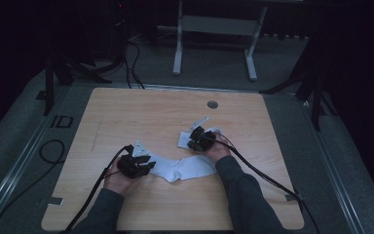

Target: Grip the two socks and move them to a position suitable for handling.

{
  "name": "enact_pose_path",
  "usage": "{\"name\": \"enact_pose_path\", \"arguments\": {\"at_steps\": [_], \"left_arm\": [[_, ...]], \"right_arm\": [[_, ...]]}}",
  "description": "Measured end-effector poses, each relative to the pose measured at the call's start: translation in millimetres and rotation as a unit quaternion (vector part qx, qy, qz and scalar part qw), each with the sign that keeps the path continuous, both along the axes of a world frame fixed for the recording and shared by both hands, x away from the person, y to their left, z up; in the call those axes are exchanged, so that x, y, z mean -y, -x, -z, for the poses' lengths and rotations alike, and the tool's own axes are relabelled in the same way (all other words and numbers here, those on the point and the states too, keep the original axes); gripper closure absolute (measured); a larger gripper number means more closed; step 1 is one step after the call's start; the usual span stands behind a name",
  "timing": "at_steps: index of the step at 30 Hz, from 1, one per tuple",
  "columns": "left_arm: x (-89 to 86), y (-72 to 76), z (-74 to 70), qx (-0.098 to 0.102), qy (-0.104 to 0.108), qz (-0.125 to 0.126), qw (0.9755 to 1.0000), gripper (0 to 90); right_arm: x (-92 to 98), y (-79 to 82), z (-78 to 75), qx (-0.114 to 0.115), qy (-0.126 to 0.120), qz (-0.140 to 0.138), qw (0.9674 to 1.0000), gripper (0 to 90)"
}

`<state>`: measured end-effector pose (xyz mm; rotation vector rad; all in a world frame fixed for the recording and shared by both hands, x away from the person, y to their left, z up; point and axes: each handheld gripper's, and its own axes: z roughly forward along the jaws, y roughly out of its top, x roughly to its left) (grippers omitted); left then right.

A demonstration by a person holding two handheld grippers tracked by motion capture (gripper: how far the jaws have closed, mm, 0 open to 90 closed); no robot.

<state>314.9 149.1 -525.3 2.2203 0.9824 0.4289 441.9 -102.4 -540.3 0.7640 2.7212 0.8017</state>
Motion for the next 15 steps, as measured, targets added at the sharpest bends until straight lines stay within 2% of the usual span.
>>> {"name": "enact_pose_path", "arguments": {"at_steps": [2,5,7,10,12,15], "left_arm": [[-0.3,-0.2,0.0,0.0,0.0,0.0,1.0,66.7],[-1.3,-0.4,-0.2,0.001,0.002,-0.002,1.0,66.7],[-2.0,-0.5,-0.2,0.0,0.004,-0.005,1.0,66.7],[-3.0,-0.8,-0.7,0.001,0.002,-0.004,1.0,66.7],[-3.1,-0.9,-0.6,0.001,0.002,-0.004,1.0,66.7],[-2.6,-1.0,0.0,0.0,0.001,-0.004,1.0,66.7]], "right_arm": [[-3.7,-0.3,0.1,-0.009,-0.009,-0.013,0.9998,82.2],[-4.5,-1.9,-3.6,-0.011,-0.03,-0.033,0.9989,79.0],[-1.7,-5.3,-10.1,-0.003,-0.04,-0.027,0.9988,77.1],[3.7,-11.2,-16.9,0.014,-0.021,-0.026,0.9993,72.3],[5.9,-13.4,-17.5,0.019,-0.001,-0.031,0.9993,68.1],[6.5,-14.7,-15.0,0.021,0.013,-0.031,0.9992,61.3]]}}
